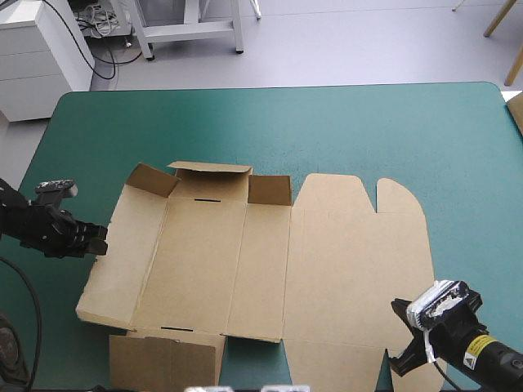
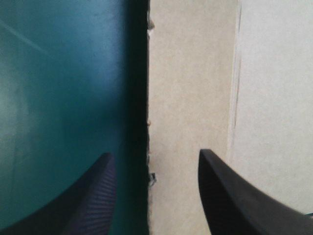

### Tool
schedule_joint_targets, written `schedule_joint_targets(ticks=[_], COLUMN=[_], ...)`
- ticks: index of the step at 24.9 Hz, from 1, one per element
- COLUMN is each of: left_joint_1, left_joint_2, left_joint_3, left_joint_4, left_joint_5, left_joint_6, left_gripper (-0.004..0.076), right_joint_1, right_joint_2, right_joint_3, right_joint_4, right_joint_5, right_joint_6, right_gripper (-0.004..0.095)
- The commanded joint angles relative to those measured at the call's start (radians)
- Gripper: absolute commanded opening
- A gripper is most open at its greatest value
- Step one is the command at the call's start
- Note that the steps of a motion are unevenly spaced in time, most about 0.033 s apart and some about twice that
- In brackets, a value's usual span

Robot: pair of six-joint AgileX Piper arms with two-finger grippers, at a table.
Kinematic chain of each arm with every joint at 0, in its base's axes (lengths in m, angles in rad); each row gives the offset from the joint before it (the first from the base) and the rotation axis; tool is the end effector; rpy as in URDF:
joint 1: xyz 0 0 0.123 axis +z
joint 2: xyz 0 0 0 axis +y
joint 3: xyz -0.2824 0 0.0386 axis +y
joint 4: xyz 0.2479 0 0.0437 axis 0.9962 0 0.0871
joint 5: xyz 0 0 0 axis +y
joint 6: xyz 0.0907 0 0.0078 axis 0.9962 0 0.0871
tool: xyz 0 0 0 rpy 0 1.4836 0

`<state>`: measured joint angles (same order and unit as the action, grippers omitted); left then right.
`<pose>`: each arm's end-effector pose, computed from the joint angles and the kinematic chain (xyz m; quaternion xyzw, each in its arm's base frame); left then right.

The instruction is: Fold the box

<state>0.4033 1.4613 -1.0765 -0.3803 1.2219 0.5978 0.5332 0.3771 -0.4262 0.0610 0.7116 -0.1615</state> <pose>0.2516 0.0728 0.2703 0.0356 0.9828 -0.1451 0.1081 0.0614 0.0404 0.2692 -0.2888 0.8295 0.1162 0.4637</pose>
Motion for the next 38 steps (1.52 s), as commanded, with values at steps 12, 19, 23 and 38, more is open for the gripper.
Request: schedule_joint_targets(ticks=[12,19,23,38], left_joint_1=[0.001,-0.013,-0.088,-0.217], left_joint_2=[0.02,0.02,0.02,0.02], left_joint_3=[0.12,0.18,0.193,-0.09], left_joint_4=[-0.11,-0.171,-0.162,0.05], left_joint_5=[0.06,0.06,0.06,-0.031], left_joint_6=[0.026,0.041,0.046,0.07], left_gripper=[0.0369,0.0369,0.0369,-0.0008], right_joint_1=[-0.007,-0.007,-0.007,-0.007], right_joint_2=[0.005,0.005,0.005,0.005], right_joint_3=[-0.024,-0.024,-0.024,-0.024], right_joint_4=[0.007,0.006,0.004,0.007], right_joint_5=[-0.067,-0.067,-0.067,-0.067], right_joint_6=[-0.005,-0.006,-0.006,-0.006], right_gripper=[-0.0021,-0.0021,-0.0021,-0.0021])
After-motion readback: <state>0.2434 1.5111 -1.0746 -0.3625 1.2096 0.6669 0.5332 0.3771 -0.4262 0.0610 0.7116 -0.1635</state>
